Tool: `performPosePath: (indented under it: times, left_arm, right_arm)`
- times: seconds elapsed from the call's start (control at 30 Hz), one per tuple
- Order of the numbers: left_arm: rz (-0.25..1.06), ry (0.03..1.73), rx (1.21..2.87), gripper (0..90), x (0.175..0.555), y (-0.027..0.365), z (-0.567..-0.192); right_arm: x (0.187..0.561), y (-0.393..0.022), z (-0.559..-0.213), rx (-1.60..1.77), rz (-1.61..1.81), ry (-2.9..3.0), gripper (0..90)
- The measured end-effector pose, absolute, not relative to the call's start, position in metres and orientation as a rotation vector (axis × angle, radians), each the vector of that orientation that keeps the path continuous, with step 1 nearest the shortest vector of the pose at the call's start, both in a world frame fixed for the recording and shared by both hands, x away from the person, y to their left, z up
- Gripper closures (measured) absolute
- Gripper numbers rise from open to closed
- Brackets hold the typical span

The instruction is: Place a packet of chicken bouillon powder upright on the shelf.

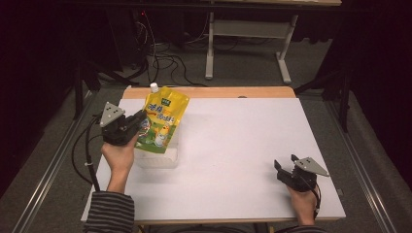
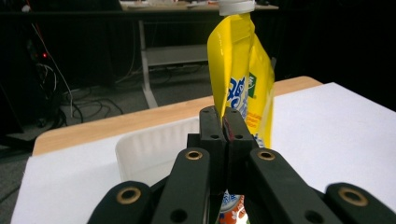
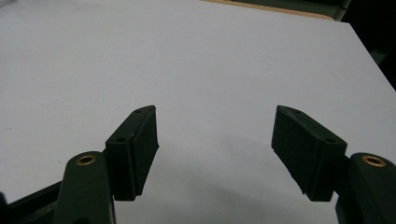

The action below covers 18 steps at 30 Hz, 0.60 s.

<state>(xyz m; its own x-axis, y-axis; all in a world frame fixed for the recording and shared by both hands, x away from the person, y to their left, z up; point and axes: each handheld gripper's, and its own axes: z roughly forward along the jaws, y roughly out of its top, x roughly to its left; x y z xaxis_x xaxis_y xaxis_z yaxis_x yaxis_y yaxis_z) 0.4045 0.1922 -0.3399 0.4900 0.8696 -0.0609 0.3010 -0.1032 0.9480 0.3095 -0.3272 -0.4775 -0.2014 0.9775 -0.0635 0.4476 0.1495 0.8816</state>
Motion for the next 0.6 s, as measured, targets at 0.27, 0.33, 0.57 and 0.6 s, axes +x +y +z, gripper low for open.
performPosePath:
  times: [0.27, 0.33, 0.57, 0.6]
  left_arm:
    - [0.662, 1.043, 1.697, 88.2, 0.413, 0.186, -0.357]
    - [0.659, 1.044, 1.7, 87.9, 0.414, 0.185, -0.359]
    - [0.642, 1.054, 1.723, 87.0, 0.419, 0.18, -0.37]
    - [0.64, 1.054, 1.729, 86.6, 0.42, 0.179, -0.371]
  right_arm:
    - [0.31, -0.327, -0.477, 1.37, 0.99, 1.75, 31.9]
    - [0.309, -0.327, -0.478, 1.37, 0.991, 1.75, 31.9]
    - [0.31, -0.327, -0.477, 1.368, 0.991, 1.75, 31.9]
    - [0.31, -0.327, -0.477, 1.372, 0.99, 1.751, 31.9]
